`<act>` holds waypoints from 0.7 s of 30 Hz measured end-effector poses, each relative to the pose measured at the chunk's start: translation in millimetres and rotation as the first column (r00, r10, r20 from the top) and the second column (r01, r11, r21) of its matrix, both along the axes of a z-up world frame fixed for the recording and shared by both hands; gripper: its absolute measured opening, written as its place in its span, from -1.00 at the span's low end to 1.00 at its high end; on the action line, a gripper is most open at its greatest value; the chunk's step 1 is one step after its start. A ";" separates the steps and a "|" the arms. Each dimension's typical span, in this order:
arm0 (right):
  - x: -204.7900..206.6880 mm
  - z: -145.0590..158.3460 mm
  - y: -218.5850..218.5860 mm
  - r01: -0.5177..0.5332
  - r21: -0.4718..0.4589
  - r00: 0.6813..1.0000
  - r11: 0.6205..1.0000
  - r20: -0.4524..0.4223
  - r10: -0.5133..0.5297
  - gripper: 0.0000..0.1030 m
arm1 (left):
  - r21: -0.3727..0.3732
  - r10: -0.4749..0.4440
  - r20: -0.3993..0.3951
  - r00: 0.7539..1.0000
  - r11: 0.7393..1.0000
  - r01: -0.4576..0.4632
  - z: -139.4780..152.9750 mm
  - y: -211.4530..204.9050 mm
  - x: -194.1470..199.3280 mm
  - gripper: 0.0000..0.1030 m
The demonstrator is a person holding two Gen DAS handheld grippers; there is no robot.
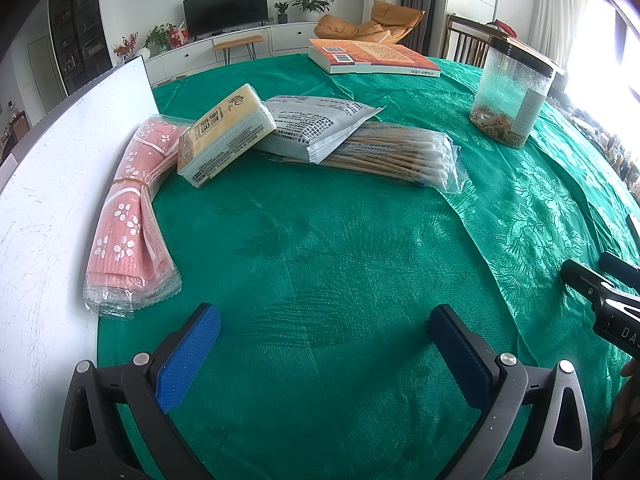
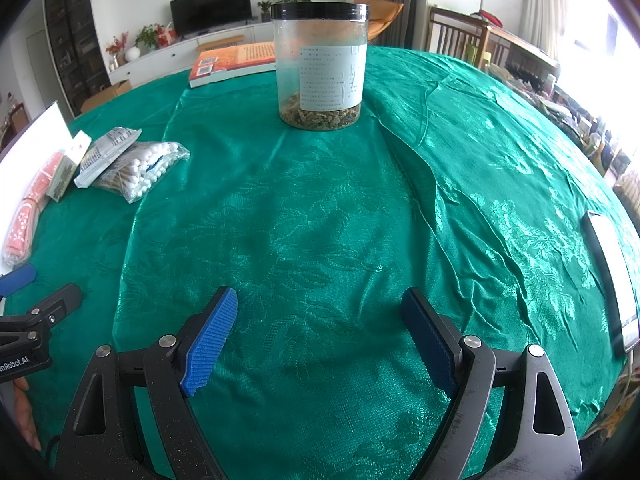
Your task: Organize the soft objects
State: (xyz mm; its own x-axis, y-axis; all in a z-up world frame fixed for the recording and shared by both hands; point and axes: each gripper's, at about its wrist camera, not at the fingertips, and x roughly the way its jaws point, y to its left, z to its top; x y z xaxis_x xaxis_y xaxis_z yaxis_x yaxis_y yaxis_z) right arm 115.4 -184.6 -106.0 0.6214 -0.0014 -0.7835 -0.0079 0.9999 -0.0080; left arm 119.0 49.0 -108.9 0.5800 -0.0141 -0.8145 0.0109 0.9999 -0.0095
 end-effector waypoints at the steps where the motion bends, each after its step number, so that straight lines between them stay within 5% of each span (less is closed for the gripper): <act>1: -0.1 -0.1 0.1 0.000 0.000 1.000 1.000 0.000 0.000 0.67 | 0.000 0.000 0.000 1.000 1.000 0.000 0.0 0.0 0.0 1.00; 17: 1.1 0.7 1.1 -0.004 0.002 1.000 1.000 -0.009 0.004 0.68 | 0.009 -0.041 0.001 0.999 0.999 0.041 0.0 13.1 -24.5 1.00; 21: 20.2 21.1 24.1 -0.192 0.082 0.981 0.978 0.040 0.190 0.68 | 0.006 -0.032 0.001 0.999 0.999 0.032 0.2 13.8 -24.1 1.00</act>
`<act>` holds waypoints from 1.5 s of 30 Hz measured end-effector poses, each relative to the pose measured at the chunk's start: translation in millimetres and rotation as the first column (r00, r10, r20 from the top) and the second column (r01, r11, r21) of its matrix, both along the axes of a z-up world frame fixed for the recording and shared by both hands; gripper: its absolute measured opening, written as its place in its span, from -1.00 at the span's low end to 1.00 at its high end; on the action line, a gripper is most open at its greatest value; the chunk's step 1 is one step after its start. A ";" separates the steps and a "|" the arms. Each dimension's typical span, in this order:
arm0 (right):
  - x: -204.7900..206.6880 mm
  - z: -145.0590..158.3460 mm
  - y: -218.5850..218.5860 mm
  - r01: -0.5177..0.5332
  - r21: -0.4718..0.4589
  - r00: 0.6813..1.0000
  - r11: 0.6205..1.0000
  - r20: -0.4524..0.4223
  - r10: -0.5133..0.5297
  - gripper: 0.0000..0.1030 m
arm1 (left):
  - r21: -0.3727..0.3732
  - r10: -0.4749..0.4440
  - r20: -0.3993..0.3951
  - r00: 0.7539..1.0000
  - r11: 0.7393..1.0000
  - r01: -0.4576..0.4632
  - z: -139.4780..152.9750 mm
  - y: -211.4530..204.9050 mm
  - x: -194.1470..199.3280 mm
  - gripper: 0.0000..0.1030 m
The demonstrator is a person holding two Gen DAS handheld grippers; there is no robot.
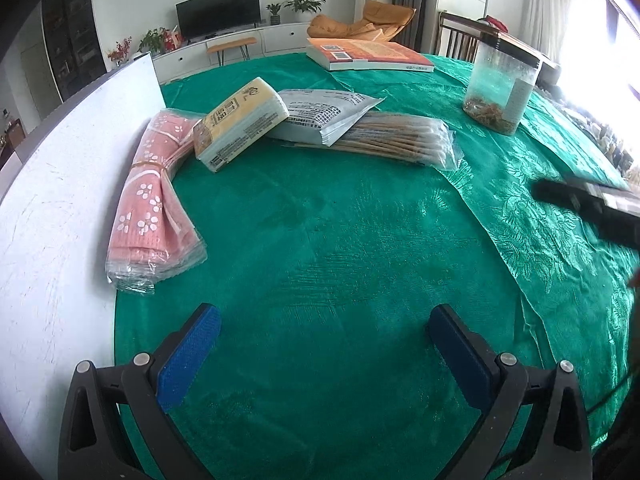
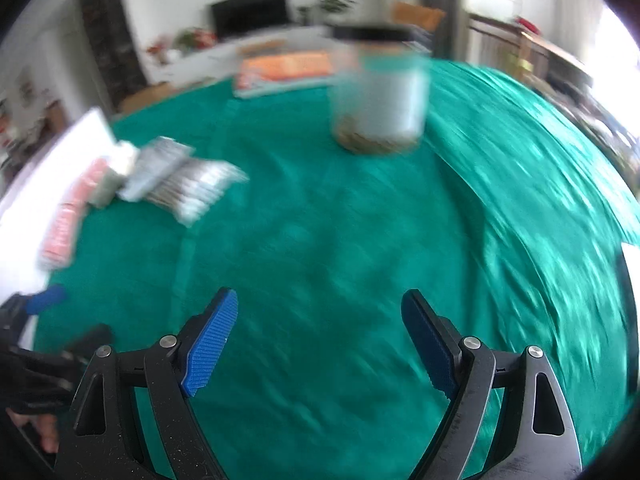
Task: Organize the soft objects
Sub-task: 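Grasp the clear bag of wooden cotton swabs with the right gripper, then set the cotton swab bag down in front of the clear jar and open the right gripper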
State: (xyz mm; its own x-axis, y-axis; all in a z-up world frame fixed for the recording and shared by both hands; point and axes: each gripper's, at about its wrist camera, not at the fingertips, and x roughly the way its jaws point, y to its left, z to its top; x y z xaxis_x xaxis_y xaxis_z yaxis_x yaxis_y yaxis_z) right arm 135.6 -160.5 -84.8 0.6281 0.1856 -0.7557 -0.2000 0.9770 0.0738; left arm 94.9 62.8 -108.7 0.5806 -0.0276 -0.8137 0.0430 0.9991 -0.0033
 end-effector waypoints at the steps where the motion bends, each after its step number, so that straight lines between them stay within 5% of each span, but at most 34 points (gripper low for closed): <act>1: 11.4 7.4 12.9 -0.072 -0.013 0.997 0.997 0.012 0.072 0.68 | -0.001 0.000 0.000 1.000 1.000 0.000 0.1 0.3 -0.3 1.00; 4: 52.3 22.4 54.9 -0.264 -0.073 0.963 0.962 0.025 0.267 0.67 | -0.001 0.000 0.000 1.000 1.000 0.000 0.3 0.7 -0.3 1.00; 7: 98.3 10.2 101.3 -0.404 -0.139 0.914 0.904 -0.089 0.395 0.67 | -0.001 0.000 0.000 1.000 1.000 0.000 0.3 0.6 -0.3 1.00; 10: 120.7 -12.5 128.4 -0.470 -0.169 0.880 0.866 -0.169 0.444 0.67 | -0.002 0.000 0.000 1.000 1.000 0.000 0.4 0.5 -0.3 1.00; 12: 128.3 -19.6 130.1 -0.468 -0.119 0.879 0.876 -0.170 0.446 0.60 | -0.002 0.000 0.000 1.000 1.000 0.000 0.1 0.2 0.0 1.00; 16: 117.3 -14.1 106.3 -0.404 -0.021 0.901 0.914 -0.180 0.394 0.01 | -0.001 0.000 0.000 1.000 1.000 0.000 0.2 0.0 -0.1 1.00; 23: 39.1 -12.5 19.0 -0.205 0.001 0.967 0.979 -0.156 0.203 -0.03 | -0.001 0.000 -0.001 1.000 1.000 0.000 0.4 0.1 0.2 1.00; 27: 4.7 -11.4 -42.9 0.035 0.032 0.994 0.999 -0.104 -0.032 -0.02 | -0.001 0.000 -0.001 1.000 1.000 0.000 0.4 0.3 0.1 1.00; 32: 2.8 -9.3 -95.5 0.343 0.031 0.939 0.939 -0.013 -0.343 0.19 | -0.001 0.000 -0.001 1.000 1.000 0.000 0.5 0.2 0.2 1.00; 34: 3.1 -12.5 -102.0 0.374 0.048 0.927 0.926 -0.034 -0.373 0.41 | -0.001 0.000 -0.001 1.000 1.000 0.000 0.4 0.3 0.2 1.00; 45: -2.3 -22.8 -88.4 0.343 -0.081 0.938 0.936 -0.031 -0.346 0.62 | -0.001 0.000 -0.001 1.000 1.000 0.000 0.6 0.2 0.2 1.00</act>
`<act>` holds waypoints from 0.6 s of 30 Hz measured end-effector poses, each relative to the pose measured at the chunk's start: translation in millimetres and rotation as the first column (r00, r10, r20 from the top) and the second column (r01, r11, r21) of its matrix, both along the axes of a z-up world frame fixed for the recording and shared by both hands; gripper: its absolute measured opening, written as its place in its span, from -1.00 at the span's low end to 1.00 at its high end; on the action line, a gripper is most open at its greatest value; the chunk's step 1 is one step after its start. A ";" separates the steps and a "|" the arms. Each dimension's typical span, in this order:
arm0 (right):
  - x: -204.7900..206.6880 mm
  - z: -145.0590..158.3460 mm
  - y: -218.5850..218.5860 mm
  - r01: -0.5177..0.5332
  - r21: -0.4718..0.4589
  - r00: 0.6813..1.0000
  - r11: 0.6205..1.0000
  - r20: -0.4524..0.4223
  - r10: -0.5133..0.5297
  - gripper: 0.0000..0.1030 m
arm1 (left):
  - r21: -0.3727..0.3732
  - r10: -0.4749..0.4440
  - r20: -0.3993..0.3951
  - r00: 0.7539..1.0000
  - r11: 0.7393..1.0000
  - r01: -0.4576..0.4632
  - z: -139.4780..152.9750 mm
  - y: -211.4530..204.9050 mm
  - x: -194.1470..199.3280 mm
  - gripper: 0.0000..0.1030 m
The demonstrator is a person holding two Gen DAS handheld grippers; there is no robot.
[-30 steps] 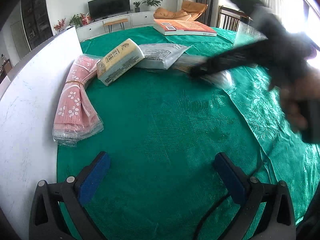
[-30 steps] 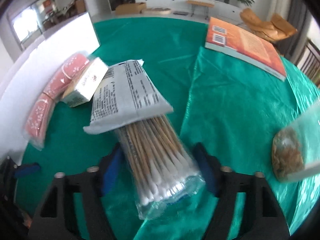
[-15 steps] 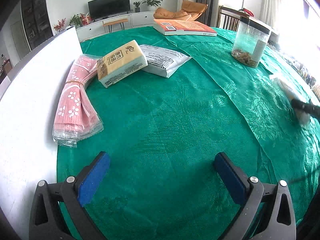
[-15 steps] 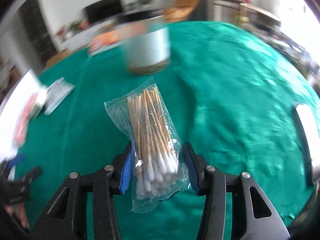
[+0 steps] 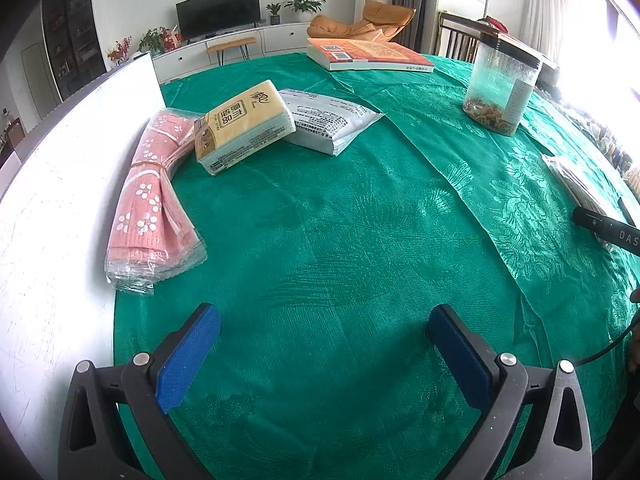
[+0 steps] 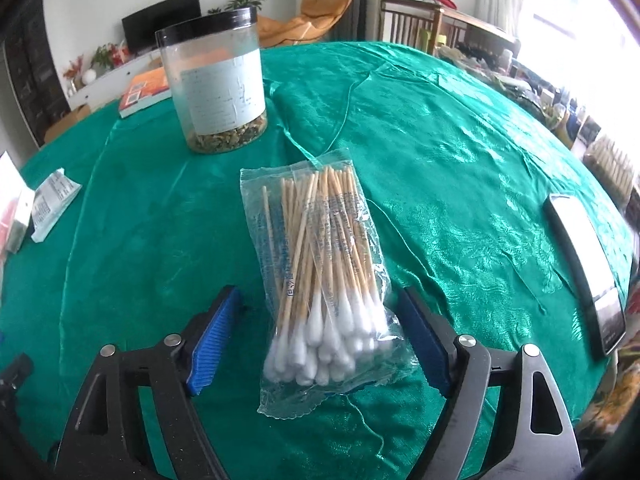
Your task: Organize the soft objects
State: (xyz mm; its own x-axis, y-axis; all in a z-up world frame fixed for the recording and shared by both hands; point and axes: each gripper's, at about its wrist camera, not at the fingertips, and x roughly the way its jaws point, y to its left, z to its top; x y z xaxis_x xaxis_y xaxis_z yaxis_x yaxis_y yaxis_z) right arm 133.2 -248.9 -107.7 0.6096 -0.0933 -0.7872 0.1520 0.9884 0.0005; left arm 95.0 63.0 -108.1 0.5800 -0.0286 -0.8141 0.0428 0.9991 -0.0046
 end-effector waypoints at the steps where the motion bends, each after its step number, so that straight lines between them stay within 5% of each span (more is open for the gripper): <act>1: -0.9 -0.1 -0.8 0.001 0.002 1.000 1.000 0.000 -0.001 0.63 | 0.000 0.000 0.000 1.000 1.000 0.000 0.0 0.0 -0.1 1.00; 18: 0.8 -0.7 -1.6 -0.003 -0.001 1.000 1.000 0.000 0.003 0.67 | 0.000 0.000 0.000 1.000 1.000 0.000 0.4 -0.1 -0.2 1.00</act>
State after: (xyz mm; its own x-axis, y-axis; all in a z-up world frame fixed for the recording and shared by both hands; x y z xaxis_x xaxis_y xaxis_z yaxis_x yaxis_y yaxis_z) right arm 134.1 -250.5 -108.4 0.6099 -0.0925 -0.7871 0.1493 0.9888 -0.0005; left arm 94.9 63.0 -107.7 0.5798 -0.0285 -0.8143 0.0428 0.9991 -0.0045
